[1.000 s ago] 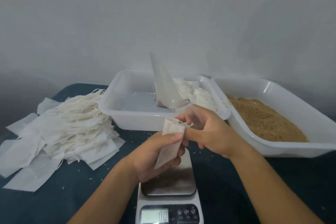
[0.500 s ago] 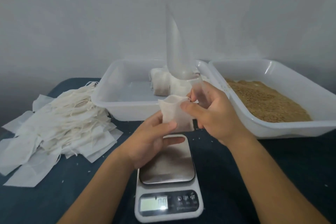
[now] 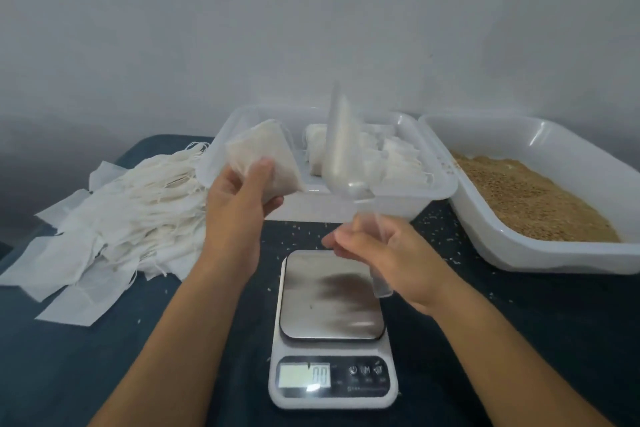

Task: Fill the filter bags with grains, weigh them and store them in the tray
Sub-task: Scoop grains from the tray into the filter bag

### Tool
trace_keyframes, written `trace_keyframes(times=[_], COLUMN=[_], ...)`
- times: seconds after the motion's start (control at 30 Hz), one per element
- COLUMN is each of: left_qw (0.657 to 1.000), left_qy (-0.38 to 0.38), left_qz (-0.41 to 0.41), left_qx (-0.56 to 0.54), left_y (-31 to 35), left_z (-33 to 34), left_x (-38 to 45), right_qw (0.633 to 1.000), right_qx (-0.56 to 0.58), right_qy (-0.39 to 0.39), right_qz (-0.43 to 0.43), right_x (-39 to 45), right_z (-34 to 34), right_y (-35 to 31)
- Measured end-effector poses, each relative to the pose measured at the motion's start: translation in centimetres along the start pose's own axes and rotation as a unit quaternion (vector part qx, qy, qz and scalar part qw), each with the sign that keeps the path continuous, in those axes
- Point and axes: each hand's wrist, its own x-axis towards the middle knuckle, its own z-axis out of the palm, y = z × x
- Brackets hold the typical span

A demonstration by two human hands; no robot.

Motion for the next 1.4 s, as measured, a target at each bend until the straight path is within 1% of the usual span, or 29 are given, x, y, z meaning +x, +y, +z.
trace_keyframes(times=[0.1,0.2,0.27,0.33,0.4,0.43,0.5,0.57,0.6,0.67,0.73,0.77,0.8,0.83,0.9,0.97,1.03,1.13,1.2,1.27,1.33,1.37,1.4], left_qw=[0.996,0.989,0.989,0.99,0.992,0.994,0.997,0.998,0.998,0.993,0.986,0.982,0.98,0.98,0.983,0.988,0.989,0.991,0.986,0.98,0.978,0.978,0.978], left_qy=[0.069,0.107,0.114,0.118,0.092,0.07,0.034,-0.008,-0.032,-0.084,-0.139,-0.161,-0.172,-0.172,-0.153,-0.112,-0.082,-0.06,-0.018,-0.011,-0.034,-0.043,-0.057], left_qz=[0.022,0.018,0.014,0.001,-0.008,-0.012,-0.023,-0.033,-0.046,-0.077,-0.093,-0.096,-0.097,-0.097,-0.102,-0.109,-0.11,-0.107,-0.139,-0.146,-0.148,-0.158,-0.168], left_qx=[-0.055,-0.099,-0.095,-0.082,-0.086,-0.081,-0.067,-0.044,-0.033,-0.015,0.01,0.018,0.022,0.022,0.012,-0.018,-0.053,-0.049,-0.093,-0.134,-0.14,-0.131,-0.107], left_y=[1.0,1.5,1.7,1.8,1.9,1.9,1.6,0.9,0.5,-0.3,-1.0,-1.4,-1.6,-1.7,-1.7,-1.4,-1.0,-0.7,-0.8,-0.9,-1.3,-1.3,-1.5], left_z=[-1.0,-1.6,-1.9,-2.1,-1.9,-1.6,-0.7,0.3,0.7,1.3,1.8,2.0,2.1,2.3,2.6,2.6,2.2,1.9,1.9,2.0,2.0,2.0,1.9], left_x=[0.8,1.3,1.4,1.6,1.4,1.2,0.5,-0.2,-0.5,-1.4,-2.2,-2.6,-2.8,-3.0,-3.0,-2.6,-2.1,-1.4,-1.1,-1.0,-0.9,-0.9,-1.0], right_qw=[0.997,0.994,0.991,0.983,0.976,0.976,0.982,0.99,0.992,0.996,0.991,0.987,0.985,0.987,0.994,0.997,0.997,0.987,0.974,0.957,0.945,0.946,0.952], right_qx=[-0.062,-0.075,-0.048,-0.042,-0.037,-0.033,-0.001,0.059,0.07,0.033,-0.018,-0.022,-0.013,0.008,0.059,0.071,0.037,-0.029,-0.05,-0.048,-0.035,-0.014,0.013], right_qy=[-0.051,-0.082,-0.121,-0.18,-0.215,-0.214,-0.182,-0.122,-0.085,0.016,0.112,0.141,0.154,0.148,0.09,0.006,-0.068,-0.156,-0.22,-0.287,-0.324,-0.323,-0.305], right_qz=[0.018,0.022,0.023,0.01,-0.012,-0.024,-0.041,-0.049,-0.06,-0.077,-0.078,-0.077,-0.071,-0.058,-0.026,0.005,0.02,0.01,0.003,-0.007,-0.021,-0.023,-0.023], right_x=[-0.3,-0.7,-1.2,-1.9,-2.3,-2.3,-2.1,-1.7,-1.6,-1.2,-0.9,-0.6,-0.4,-0.2,0.1,0.0,-0.4,-1.2,-1.7,-2.2,-2.5,-2.6,-2.6], right_z=[2.5,4.4,5.4,6.0,6.0,5.9,5.0,3.3,2.2,0.0,-1.9,-2.4,-2.6,-2.6,-2.1,-1.2,-0.1,2.0,3.4,4.4,4.6,4.4,4.0], right_y=[0.4,0.5,0.3,-0.1,-0.4,-0.6,-1.0,-1.6,-2.0,-2.3,-1.8,-1.4,-1.1,-0.8,-0.1,0.3,0.3,0.0,-0.1,-0.2,-0.5,-0.8,-1.3])
